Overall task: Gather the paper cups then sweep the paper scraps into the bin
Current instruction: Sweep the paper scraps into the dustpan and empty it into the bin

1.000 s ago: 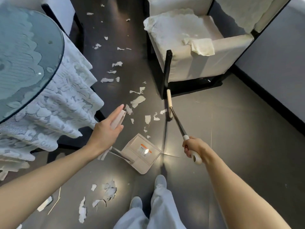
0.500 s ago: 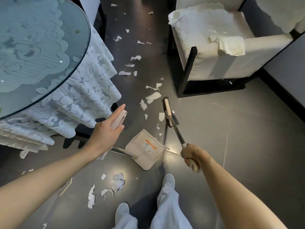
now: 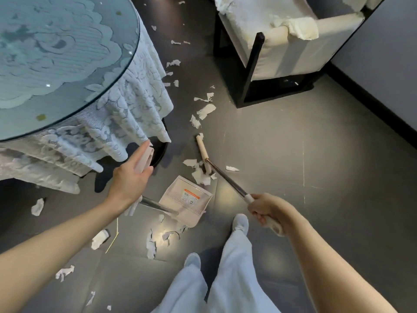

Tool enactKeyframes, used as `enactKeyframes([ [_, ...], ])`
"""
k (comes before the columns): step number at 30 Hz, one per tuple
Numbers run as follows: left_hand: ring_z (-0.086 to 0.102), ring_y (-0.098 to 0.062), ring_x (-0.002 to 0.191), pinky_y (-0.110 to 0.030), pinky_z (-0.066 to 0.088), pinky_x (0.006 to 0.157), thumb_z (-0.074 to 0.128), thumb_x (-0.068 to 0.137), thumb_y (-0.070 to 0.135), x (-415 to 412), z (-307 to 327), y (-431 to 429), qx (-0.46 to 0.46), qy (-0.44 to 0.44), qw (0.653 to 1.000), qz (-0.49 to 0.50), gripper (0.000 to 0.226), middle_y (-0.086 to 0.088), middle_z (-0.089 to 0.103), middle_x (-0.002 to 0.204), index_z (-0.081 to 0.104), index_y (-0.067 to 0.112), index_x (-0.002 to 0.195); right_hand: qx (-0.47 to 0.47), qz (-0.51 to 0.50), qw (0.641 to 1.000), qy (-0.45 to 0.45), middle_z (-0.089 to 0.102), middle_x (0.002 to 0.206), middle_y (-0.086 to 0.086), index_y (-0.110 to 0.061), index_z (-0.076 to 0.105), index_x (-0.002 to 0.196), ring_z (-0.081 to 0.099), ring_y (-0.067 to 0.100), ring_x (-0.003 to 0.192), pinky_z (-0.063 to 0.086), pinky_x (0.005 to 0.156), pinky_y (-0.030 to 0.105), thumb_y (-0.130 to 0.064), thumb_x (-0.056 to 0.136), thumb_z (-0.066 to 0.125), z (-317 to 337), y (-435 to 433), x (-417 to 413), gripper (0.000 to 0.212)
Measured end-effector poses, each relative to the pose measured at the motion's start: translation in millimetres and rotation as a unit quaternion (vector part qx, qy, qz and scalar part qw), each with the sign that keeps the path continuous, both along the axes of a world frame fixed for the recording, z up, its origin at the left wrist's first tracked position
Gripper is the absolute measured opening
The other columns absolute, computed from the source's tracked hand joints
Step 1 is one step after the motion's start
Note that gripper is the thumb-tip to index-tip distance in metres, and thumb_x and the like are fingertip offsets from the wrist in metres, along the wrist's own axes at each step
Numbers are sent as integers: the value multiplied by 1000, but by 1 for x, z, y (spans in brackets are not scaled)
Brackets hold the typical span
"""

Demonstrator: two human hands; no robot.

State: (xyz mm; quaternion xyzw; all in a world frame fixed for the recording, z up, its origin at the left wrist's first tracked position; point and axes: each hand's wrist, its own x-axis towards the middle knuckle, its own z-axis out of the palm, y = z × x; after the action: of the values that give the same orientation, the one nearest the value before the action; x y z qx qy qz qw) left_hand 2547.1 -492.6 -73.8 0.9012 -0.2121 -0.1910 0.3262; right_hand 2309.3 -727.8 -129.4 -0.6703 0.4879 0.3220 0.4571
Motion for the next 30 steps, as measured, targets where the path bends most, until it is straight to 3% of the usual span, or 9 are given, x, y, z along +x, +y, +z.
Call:
enactKeyframes([
  [5,56,-38,114,-45,45,95,58,93,21,1,2,15,20,-10,1000,-13,63,-16,60,129,34,51,143,-55,-86,994,-35,51,43,6,-19,59,99,48,21,41,41,49,28,-7,67,40,5,16,-15,39],
  [10,56,-36,109,-37,41,85,58,92,19,6,4,18,-3,-16,1000,8,63,-13,62,127,35,51,141,-109,-82,990,-18,56,42,3,-13,54,91,53,21,41,42,45,23,-3,76,40,-5,13,-6,23],
  [14,59,-31,103,-36,47,86,57,93,20,13,7,14,-19,-16,1000,12,63,-4,58,134,34,54,140,-36,-101,994,-9,54,54,8,-5,52,98,50,21,45,44,52,29,-8,83,61,-15,28,-5,17],
  [17,52,-25,118,-28,39,95,57,93,18,17,7,5,-26,-11,999,17,63,5,52,140,35,51,142,13,-77,997,4,52,65,7,-6,51,113,48,18,52,45,62,31,-12,87,64,-15,50,-7,30],
  [19,49,-21,124,-23,34,96,57,93,17,18,7,-3,-30,-8,1000,4,63,10,49,142,35,50,142,54,-90,994,2,49,65,6,-9,51,118,45,14,48,45,55,28,-15,88,65,-10,61,-7,33],
  [22,52,-24,122,-28,38,97,57,93,18,15,9,-10,-28,-1,999,-24,64,3,51,141,34,51,142,93,-154,983,-18,44,57,5,-11,53,120,38,11,38,37,40,20,-11,89,65,1,57,-7,33],
  [26,57,-30,113,-34,44,93,56,92,20,18,13,-21,-28,-6,999,-31,63,-2,56,138,34,54,140,87,-197,975,-48,41,45,1,-10,55,122,35,9,34,34,36,16,-8,90,63,18,28,-2,34],
  [28,58,-26,109,-30,44,88,57,92,20,24,14,-30,-32,-11,999,-26,62,2,56,136,35,52,141,67,-183,979,-64,41,39,0,-9,54,120,37,11,34,35,39,20,-7,89,63,23,15,6,32],
  [30,58,-18,96,-18,42,79,57,92,20,31,15,-41,-40,-21,999,-15,62,7,61,126,36,51,141,40,-155,984,-82,44,37,0,-8,54,117,39,13,33,37,43,25,-7,89,63,28,-1,22,30],
])
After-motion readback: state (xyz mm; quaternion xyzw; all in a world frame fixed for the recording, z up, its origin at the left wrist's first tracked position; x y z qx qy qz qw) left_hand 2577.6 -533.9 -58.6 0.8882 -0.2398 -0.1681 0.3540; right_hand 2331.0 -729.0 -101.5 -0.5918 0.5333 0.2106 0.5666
